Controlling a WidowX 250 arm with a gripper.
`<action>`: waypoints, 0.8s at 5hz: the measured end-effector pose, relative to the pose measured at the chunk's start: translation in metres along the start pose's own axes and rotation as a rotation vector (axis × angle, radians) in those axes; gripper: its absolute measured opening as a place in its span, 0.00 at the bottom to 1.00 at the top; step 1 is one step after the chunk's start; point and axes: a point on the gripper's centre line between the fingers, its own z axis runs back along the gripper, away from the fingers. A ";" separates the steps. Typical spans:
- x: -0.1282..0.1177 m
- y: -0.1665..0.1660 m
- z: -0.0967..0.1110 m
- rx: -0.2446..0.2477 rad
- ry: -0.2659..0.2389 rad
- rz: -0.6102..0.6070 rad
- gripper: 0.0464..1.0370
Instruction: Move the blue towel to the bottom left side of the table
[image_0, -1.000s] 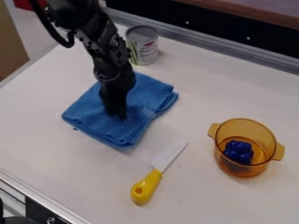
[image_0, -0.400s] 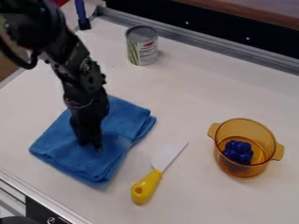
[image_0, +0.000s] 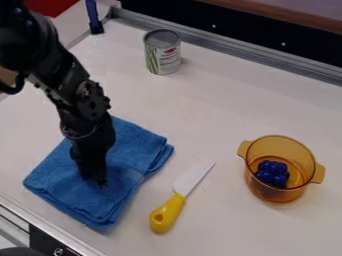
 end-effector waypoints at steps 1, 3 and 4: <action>-0.004 -0.003 0.002 0.021 -0.011 0.015 0.01; 0.007 -0.002 0.005 0.022 -0.015 0.058 0.15; 0.017 0.003 0.026 0.019 -0.063 0.032 0.38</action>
